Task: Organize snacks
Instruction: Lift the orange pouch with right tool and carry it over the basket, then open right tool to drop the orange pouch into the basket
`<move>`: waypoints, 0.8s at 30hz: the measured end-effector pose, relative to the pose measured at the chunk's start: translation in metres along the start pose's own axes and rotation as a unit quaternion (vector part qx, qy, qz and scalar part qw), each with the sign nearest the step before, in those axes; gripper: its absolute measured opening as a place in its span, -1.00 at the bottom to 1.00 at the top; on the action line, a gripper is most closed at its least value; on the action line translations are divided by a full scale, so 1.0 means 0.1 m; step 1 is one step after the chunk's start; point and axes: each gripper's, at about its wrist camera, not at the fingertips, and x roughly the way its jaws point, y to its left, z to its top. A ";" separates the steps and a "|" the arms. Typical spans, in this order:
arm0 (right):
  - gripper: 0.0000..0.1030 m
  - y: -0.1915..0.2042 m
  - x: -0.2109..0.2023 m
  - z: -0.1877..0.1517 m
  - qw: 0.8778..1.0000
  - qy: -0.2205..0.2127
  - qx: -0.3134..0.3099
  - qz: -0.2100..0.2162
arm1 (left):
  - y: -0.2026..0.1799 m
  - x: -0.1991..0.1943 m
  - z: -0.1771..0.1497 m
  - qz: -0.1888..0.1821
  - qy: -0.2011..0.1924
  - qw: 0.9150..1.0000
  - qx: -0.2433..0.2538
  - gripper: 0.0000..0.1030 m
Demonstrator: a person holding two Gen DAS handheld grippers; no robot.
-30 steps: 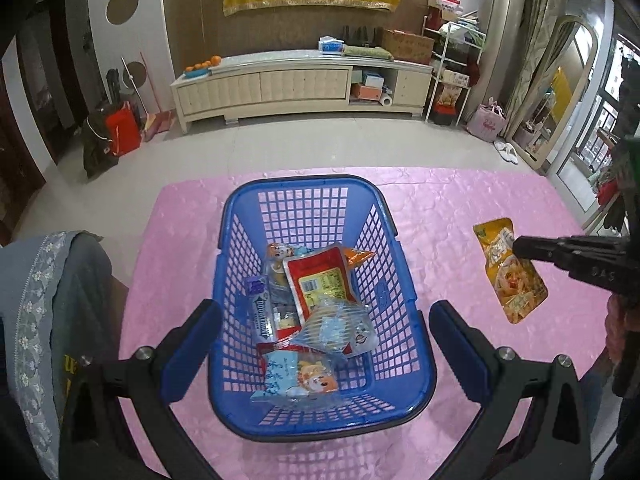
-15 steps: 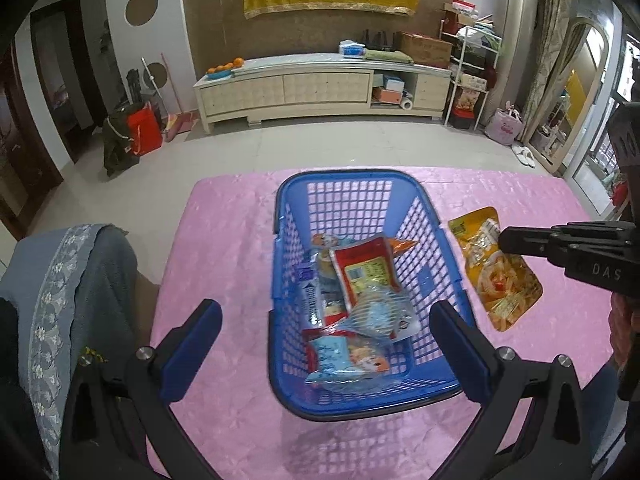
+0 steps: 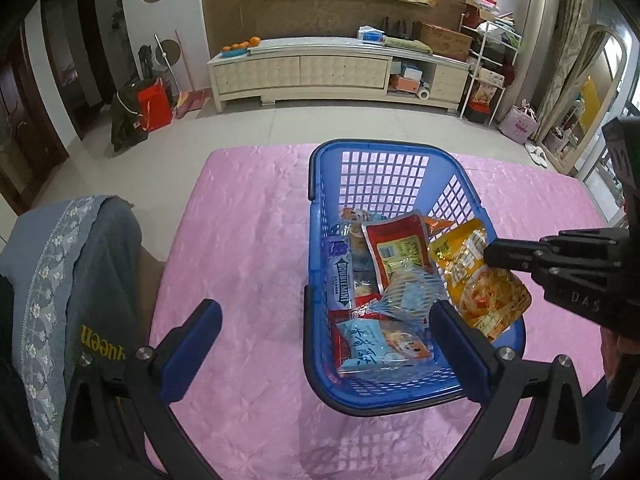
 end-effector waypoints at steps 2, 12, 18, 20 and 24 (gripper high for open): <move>-0.90 0.01 0.02 -0.01 1.000 0.002 -0.003 -0.004 | 0.00 0.01 -0.01 -0.001 0.002 1.000 -0.001 0.99; -0.86 -0.01 0.05 -0.09 1.000 0.012 -0.017 -0.020 | -0.02 0.07 -0.03 -0.004 0.009 1.000 -0.001 0.99; -0.85 -0.05 0.06 -0.15 0.999 0.017 -0.023 -0.032 | -0.06 0.08 -0.07 -0.002 0.011 1.000 0.003 0.99; -0.83 -0.06 0.07 -0.17 0.999 0.021 -0.022 -0.031 | -0.07 0.08 -0.07 -0.003 0.012 1.000 0.003 0.99; -0.81 -0.08 0.01 -0.21 0.999 0.018 -0.024 -0.029 | -0.10 0.07 -0.11 -0.006 0.011 1.000 0.001 0.99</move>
